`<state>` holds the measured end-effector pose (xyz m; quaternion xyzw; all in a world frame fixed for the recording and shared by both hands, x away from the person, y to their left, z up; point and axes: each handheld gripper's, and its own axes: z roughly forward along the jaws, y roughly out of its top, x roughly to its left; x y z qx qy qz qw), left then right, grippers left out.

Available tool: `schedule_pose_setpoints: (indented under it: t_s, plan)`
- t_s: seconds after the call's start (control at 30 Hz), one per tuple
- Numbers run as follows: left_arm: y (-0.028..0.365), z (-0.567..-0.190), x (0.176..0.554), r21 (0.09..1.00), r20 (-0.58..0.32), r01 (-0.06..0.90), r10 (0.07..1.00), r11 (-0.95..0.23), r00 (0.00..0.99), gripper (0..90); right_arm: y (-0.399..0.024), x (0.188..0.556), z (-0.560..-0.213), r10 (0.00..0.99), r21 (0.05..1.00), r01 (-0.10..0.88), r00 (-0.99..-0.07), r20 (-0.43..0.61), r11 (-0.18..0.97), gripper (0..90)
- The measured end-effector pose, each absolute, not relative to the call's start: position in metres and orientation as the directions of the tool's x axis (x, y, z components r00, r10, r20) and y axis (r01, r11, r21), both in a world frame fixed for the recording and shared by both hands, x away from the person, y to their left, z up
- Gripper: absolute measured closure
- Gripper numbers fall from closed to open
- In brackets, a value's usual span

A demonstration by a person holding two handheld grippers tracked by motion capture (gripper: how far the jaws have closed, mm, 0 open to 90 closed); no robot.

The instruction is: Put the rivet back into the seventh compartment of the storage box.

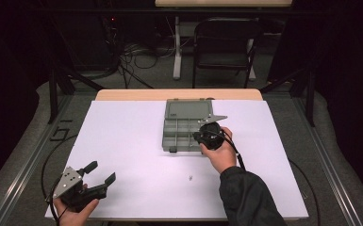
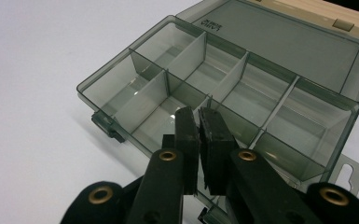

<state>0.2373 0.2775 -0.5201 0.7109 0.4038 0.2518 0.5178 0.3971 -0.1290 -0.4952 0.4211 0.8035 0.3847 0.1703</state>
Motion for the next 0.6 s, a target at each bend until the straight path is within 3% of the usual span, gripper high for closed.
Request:
schedule_pose_setpoints:
  t_s: [0.6]
  plan:
    - [0.2775,-0.5203,0.2374,0.940,-0.067,0.315,0.836,-0.131,0.545,18.0,-0.1262,0.4047,-0.5046,0.820,0.745,0.569,-0.570,0.051,0.349,87.0]
